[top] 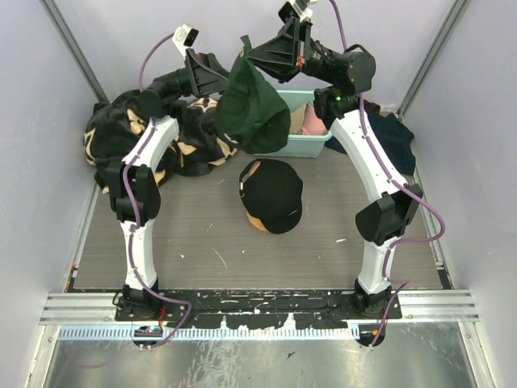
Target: Stack the hats
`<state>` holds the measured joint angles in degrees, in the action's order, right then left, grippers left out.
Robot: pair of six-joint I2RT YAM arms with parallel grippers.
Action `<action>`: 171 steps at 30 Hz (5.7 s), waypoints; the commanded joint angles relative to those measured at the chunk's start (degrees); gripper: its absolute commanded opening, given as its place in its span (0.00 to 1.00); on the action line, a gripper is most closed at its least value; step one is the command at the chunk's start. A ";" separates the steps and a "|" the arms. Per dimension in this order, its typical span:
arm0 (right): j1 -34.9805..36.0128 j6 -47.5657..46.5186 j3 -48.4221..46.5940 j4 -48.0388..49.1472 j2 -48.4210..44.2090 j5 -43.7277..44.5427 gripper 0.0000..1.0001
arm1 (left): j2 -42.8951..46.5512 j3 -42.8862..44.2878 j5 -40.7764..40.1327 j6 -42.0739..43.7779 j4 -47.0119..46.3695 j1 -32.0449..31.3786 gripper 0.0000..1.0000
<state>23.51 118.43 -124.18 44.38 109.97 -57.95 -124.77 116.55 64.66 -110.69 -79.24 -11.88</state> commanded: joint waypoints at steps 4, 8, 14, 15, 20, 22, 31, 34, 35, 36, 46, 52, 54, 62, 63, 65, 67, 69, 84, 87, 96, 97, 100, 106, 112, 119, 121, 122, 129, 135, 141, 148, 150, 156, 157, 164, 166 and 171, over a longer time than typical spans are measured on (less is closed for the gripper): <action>-0.24 12.46 -1.73 3.46 -1.93 1.63 0.01 | 5.67 -2.17 3.63 -2.05 -2.67 -2.66 0.98; -0.66 12.43 -0.18 3.98 -2.47 1.64 0.01 | 6.95 -3.48 3.73 -2.24 -2.67 -3.46 0.98; -1.79 12.44 1.57 4.88 -3.14 1.49 0.01 | 9.14 -6.92 4.92 -2.24 -2.67 -3.86 0.98; -2.08 12.44 1.70 4.92 -3.22 1.41 0.01 | 9.93 -8.27 5.33 -1.86 -2.67 -3.85 0.98; -4.03 13.04 2.03 5.87 -3.07 1.29 0.01 | 14.88 -14.81 6.55 -0.01 -2.68 -3.92 0.98; -4.81 13.60 1.21 6.21 -2.58 1.20 0.01 | 16.44 -16.94 6.92 0.40 -2.67 -3.80 0.98; -6.75 15.16 1.46 8.53 -1.73 0.76 0.01 | 19.20 -18.88 4.18 0.10 -2.67 -4.34 0.98; -6.79 15.23 1.68 8.86 -1.40 1.07 0.01 | 19.26 -18.33 4.20 -0.34 -2.67 -6.26 0.98; -6.75 15.29 1.45 8.91 -1.24 1.09 0.01 | 19.24 -18.32 4.13 -0.46 -2.67 -6.60 0.98; -6.75 15.38 0.90 8.89 -1.07 1.20 0.01 | 19.43 -18.44 4.07 -0.48 -2.67 -6.69 0.98; -6.69 16.04 -6.67 5.88 0.37 1.38 0.01 | 10.57 -4.95 0.40 -3.51 -2.67 -4.50 0.99; -6.71 15.97 -8.04 4.20 -0.35 1.36 0.01 | 5.25 0.09 -1.58 -3.38 -2.67 -4.52 0.99; -6.70 15.56 -9.40 2.84 -0.25 1.12 0.01 | 4.50 0.44 -0.96 -3.30 -2.67 -4.16 0.99; -6.67 13.80 -10.79 -0.47 -0.72 0.71 0.01 | 3.24 2.33 -1.59 -2.68 -2.67 -2.50 0.99; -6.69 13.41 -10.85 -0.89 -0.72 0.66 0.01 | 3.33 2.24 -1.36 -2.59 -2.67 -2.49 0.99; -6.71 13.11 -10.72 -1.33 -0.81 0.73 0.01 | 3.68 1.95 -1.14 -2.59 -2.67 -2.50 0.99; -6.67 12.80 -11.05 -1.70 -0.65 0.86 0.01 | 4.06 1.76 -0.40 -2.36 -2.67 -2.76 0.99; -6.70 12.72 -11.39 -2.03 -0.49 0.83 0.01 | 3.98 1.47 0.09 -2.17 -2.67 -2.93 0.98; -6.89 12.17 -12.06 -2.50 0.44 0.41 0.01 | 9.42 -2.95 3.21 -1.90 -2.67 -7.12 0.99; -7.90 12.34 -12.52 -2.48 0.99 0.19 0.01 | 11.83 -7.99 4.65 -1.00 -2.67 -8.76 0.97; -9.62 12.79 -8.32 0.74 1.62 0.22 0.01 | 15.86 -16.34 4.15 1.38 -2.67 -12.47 0.52; -9.62 12.74 -7.19 1.46 1.60 0.21 0.01 | 15.44 -15.52 3.91 1.20 -2.67 -13.01 0.46; -9.86 10.95 -4.12 2.41 1.77 0.00 0.01 | 13.61 -12.14 1.96 0.32 -2.68 -13.60 0.14; -13.09 -4.28 -3.07 -8.21 2.07 -0.55 0.25 | 7.45 -0.94 -9.57 -1.64 -2.59 -12.67 0.03; -22.64 -20.58 -0.42 -17.72 -2.30 -2.23 0.59 | 1.69 2.94 -29.88 -2.05 -0.18 -6.97 0.03; -29.31 -59.22 5.44 -47.16 -11.83 0.86 0.63 | 6.62 0.17 -38.90 11.18 16.39 -5.03 0.02; -27.67 -68.22 2.27 -55.76 -11.49 2.66 0.63 | 10.07 -5.56 -45.42 14.94 20.27 -4.69 0.02; -26.32 -71.24 2.20 -56.71 -11.76 3.60 0.63 | 11.68 -7.81 -48.32 17.03 21.89 -4.65 0.02; -19.79 -68.22 29.58 -21.92 -21.98 12.89 0.67 | 17.45 -13.54 -67.78 23.01 33.02 -9.99 0.02; -16.78 -60.87 43.31 2.05 -23.33 20.00 0.68 | 16.57 -11.63 -81.27 18.07 33.89 -16.73 0.02; -15.62 -49.34 45.88 22.01 -18.10 25.76 0.69 | 18.04 -14.24 -87.82 10.37 37.81 -21.22 0.02; -14.08 -46.34 44.21 26.29 -14.37 29.06 0.70 | 18.06 -13.95 -89.96 8.95 39.52 -22.79 0.02; -13.30 -45.09 43.58 27.46 -13.36 29.57 0.70 | 17.13 -12.99 -90.32 8.73 39.48 -23.04 0.02; -11.66 -44.29 43.35 27.94 -12.06 30.12 0.70 | 15.08 -9.74 -91.01 8.21 39.65 -24.00 0.02; -11.50 -44.07 43.19 28.00 -11.71 30.16 0.70 | 14.92 -9.13 -91.10 8.21 39.93 -24.20 0.02; -10.42 -42.83 42.67 29.46 -10.66 30.92 0.70 | 14.77 -9.31 -91.71 8.15 40.01 -25.27 0.02; -9.97 -43.13 42.27 29.19 -10.53 31.03 0.70 | 14.82 -9.81 -91.82 8.13 39.88 -25.38 0.02; -8.99 -43.11 41.19 28.70 -9.68 31.57 0.68 | 15.38 -11.13 -92.32 8.16 39.83 -25.73 0.02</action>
<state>13.50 75.20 -79.72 69.87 100.18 -27.64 -110.10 106.04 -25.85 -102.72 -37.78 -37.30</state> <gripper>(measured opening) 0.690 0.459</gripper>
